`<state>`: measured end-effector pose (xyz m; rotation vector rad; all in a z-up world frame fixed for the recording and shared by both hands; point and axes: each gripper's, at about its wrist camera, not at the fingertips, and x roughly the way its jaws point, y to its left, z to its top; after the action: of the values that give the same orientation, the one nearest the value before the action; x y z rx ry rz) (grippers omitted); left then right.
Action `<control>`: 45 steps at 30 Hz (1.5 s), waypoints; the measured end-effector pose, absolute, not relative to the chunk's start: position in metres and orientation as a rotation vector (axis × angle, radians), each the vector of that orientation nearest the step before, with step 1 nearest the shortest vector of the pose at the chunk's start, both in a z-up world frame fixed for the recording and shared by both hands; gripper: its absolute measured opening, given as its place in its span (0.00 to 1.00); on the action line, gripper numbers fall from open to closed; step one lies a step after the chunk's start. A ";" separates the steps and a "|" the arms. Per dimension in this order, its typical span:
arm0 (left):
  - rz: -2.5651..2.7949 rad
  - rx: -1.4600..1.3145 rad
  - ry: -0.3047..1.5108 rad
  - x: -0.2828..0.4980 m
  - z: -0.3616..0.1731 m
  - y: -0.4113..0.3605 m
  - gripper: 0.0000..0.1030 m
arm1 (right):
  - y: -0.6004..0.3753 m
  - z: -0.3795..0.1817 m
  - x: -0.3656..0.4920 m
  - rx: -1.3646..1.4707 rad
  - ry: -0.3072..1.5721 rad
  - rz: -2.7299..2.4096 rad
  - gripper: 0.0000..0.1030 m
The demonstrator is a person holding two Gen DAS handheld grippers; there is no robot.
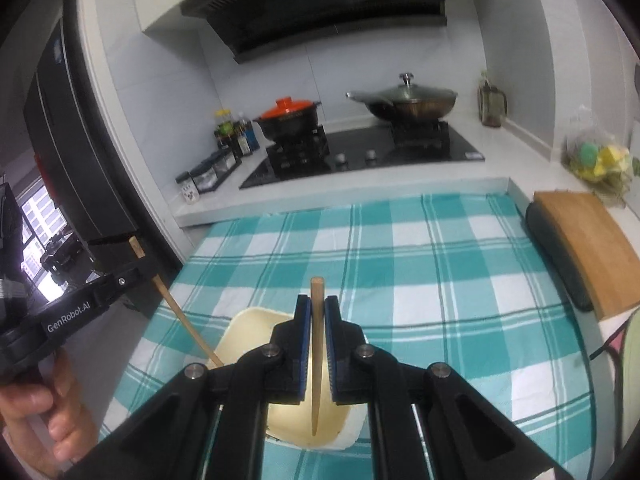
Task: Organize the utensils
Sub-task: 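Carry both chopsticks to the cream holder and drop them in, then move both open tools back over the remaining utensils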
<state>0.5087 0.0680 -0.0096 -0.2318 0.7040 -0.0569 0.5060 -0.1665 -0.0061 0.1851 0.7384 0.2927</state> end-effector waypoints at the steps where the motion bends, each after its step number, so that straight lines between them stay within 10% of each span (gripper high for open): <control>1: -0.058 -0.230 0.719 0.512 -0.017 0.068 0.04 | -0.169 -0.015 0.510 0.198 0.767 0.285 0.07; 6: -0.032 -0.243 0.788 0.523 -0.038 0.070 0.05 | -0.178 -0.038 0.518 0.204 0.812 0.244 0.08; 11: -0.020 -0.231 0.763 0.495 -0.028 0.081 0.49 | -0.183 -0.036 0.517 0.205 0.802 0.244 0.12; 17: -0.047 -0.113 0.758 0.400 -0.015 0.108 0.66 | -0.194 -0.001 0.460 0.124 0.705 0.283 0.29; 28: 0.032 -0.180 0.897 0.210 -0.138 0.138 0.70 | -0.252 -0.056 0.265 -0.047 0.671 0.189 0.31; 45: 0.005 -0.234 0.926 0.179 -0.192 0.078 0.71 | -0.241 -0.163 0.170 0.046 0.746 0.093 0.31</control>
<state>0.1793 0.0777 -0.1915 -0.2337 0.9259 0.0045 0.1700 -0.2408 -0.1632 0.0460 0.7455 0.0928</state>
